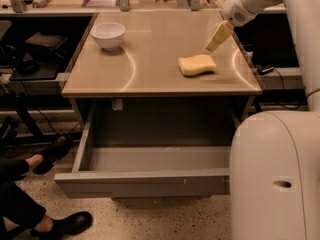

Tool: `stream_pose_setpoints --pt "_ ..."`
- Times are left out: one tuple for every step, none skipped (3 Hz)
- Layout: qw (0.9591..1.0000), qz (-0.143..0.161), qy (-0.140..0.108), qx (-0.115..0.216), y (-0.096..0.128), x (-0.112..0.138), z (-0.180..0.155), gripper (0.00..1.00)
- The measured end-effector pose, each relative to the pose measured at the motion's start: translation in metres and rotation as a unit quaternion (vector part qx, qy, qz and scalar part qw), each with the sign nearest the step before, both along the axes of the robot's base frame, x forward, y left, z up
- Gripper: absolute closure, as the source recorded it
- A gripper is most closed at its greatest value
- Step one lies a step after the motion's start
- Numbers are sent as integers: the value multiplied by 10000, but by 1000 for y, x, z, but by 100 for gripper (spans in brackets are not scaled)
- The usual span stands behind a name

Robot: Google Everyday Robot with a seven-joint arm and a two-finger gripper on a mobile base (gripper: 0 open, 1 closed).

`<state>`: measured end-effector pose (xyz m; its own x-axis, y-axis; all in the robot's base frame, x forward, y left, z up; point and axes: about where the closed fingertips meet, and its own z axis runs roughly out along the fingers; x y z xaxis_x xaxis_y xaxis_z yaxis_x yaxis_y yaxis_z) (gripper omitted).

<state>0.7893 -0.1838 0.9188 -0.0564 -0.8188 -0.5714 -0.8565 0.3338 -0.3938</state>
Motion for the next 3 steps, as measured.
stream_pose_setpoints --pt "9976 674 167 43 29 -12 -16 0" --pt "9906 1287 451 -44 43 -31 -40 0" --pt "9906 1287 452 -43 43 -31 -40 0"
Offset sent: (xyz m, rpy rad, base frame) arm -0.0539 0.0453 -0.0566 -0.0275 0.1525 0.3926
